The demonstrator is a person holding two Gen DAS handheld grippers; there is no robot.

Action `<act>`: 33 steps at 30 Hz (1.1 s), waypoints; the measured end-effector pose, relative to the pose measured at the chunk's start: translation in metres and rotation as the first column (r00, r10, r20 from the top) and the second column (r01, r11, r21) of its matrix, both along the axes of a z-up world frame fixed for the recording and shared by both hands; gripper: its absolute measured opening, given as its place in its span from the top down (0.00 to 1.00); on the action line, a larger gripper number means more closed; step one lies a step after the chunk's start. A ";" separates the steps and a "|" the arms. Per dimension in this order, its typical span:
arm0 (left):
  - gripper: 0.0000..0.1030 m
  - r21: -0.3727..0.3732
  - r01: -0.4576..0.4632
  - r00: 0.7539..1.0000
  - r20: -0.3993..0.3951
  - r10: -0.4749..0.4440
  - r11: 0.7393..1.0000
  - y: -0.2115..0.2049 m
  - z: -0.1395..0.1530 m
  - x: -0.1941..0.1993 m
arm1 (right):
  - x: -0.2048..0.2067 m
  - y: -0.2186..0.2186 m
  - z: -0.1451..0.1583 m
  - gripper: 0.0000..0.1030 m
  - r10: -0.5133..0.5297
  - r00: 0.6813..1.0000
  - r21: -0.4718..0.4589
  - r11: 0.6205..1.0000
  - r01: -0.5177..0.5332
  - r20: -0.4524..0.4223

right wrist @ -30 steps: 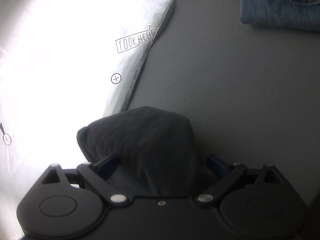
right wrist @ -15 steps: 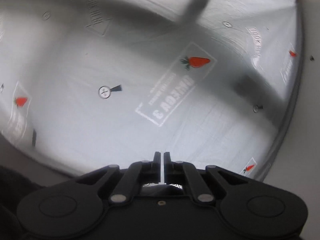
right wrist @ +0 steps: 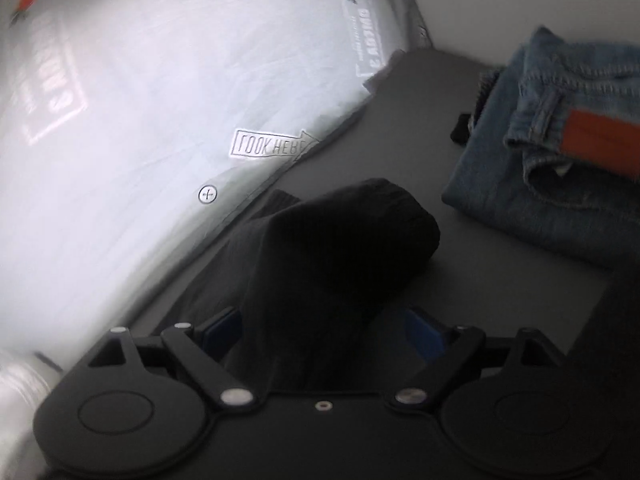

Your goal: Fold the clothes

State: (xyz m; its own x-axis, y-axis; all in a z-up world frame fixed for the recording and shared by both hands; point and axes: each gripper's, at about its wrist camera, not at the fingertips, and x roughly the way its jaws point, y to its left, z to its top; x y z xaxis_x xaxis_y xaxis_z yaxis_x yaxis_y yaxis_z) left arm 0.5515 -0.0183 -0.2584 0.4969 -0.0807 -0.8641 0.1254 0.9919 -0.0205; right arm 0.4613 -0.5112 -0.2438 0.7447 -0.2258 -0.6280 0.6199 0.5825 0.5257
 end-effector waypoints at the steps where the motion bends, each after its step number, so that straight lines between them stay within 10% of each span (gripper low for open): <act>1: 0.00 -0.001 0.000 1.000 0.001 0.000 1.000 0.000 0.000 0.000 | 0.006 -0.015 -0.012 0.06 -0.046 0.999 0.123 0.991 0.043 0.017; 5: 0.00 -0.002 0.000 1.000 0.013 0.000 1.000 0.000 0.002 -0.002 | 0.024 -0.034 -0.021 0.09 -0.128 0.984 0.300 0.950 0.085 0.127; 7: 0.00 -0.002 0.001 1.000 0.022 -0.001 1.000 0.001 0.003 -0.005 | 0.037 -0.034 -0.007 0.63 -0.108 0.985 0.277 0.959 0.067 0.134; 10: 0.00 -0.002 0.003 1.000 0.028 -0.003 1.000 -0.002 0.003 -0.007 | 0.045 -0.023 0.028 0.90 -0.081 0.986 0.073 0.995 0.072 0.142; 13: 0.00 -0.002 0.004 0.999 0.032 -0.004 1.000 -0.002 0.002 -0.005 | 0.052 0.005 0.053 0.92 -0.022 0.997 -0.259 0.965 0.042 0.080; 16: 0.00 -0.001 0.003 0.999 0.042 -0.003 1.000 -0.002 0.000 -0.004 | 0.077 0.041 0.029 0.86 -0.018 0.969 -0.591 0.795 -0.135 -0.245; 20: 0.00 -0.002 0.005 0.998 0.055 -0.004 1.000 -0.002 -0.001 -0.005 | 0.084 0.054 -0.017 0.81 -0.053 0.853 -0.633 0.694 -0.342 -0.520; 25: 0.00 -0.007 0.007 0.997 0.081 -0.006 1.000 -0.001 -0.003 -0.009 | 0.067 0.056 -0.003 0.49 -0.139 0.876 -0.734 0.614 -0.290 -0.463; 28: 0.00 -0.009 0.006 0.994 0.107 -0.005 1.000 -0.002 -0.004 -0.013 | 0.062 0.029 0.014 0.44 -0.162 0.901 -0.698 0.690 -0.189 -0.403; 33: 0.00 -0.010 0.005 0.993 0.119 -0.004 1.000 -0.003 -0.003 -0.014 | 0.041 -0.031 0.014 0.27 -0.123 0.965 -0.339 0.940 0.039 -0.230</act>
